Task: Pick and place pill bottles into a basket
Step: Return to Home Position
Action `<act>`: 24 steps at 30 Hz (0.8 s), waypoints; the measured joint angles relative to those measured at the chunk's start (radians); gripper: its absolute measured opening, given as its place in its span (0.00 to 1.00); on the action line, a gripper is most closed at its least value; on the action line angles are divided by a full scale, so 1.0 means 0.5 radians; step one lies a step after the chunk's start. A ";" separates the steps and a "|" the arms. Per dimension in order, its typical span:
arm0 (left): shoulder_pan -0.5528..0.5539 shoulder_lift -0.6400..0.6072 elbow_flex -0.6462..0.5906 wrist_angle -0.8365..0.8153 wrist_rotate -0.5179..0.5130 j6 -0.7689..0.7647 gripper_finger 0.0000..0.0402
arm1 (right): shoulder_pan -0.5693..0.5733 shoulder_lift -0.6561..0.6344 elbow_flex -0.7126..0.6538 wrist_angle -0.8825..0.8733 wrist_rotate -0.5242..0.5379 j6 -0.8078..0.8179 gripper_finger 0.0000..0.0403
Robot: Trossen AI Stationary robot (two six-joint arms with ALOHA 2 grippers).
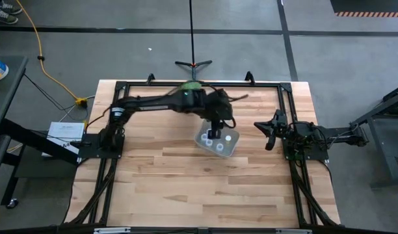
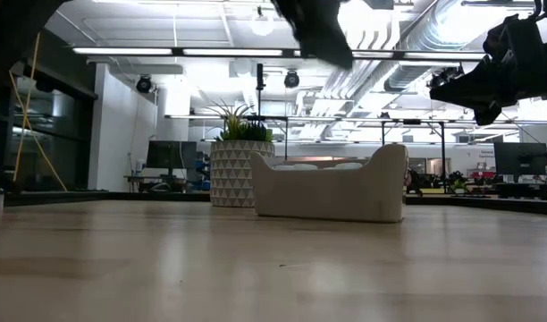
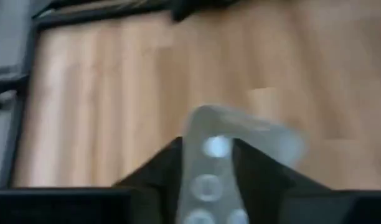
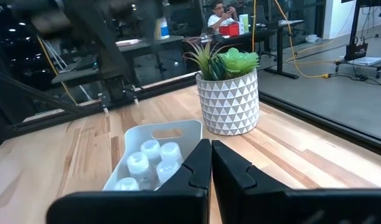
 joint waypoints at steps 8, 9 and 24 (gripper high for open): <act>0.168 -0.386 -0.092 -0.141 0.839 0.045 0.06 | 0.000 -0.002 -0.003 0.020 -0.081 0.000 0.01; 0.185 -0.447 -0.158 -0.139 0.865 0.041 0.08 | 0.001 -0.002 -0.003 0.020 -0.104 -0.001 0.01; 0.302 -2.016 -2.448 1.541 0.654 -0.519 0.07 | 0.000 -0.004 -0.005 0.035 -0.224 -0.002 0.00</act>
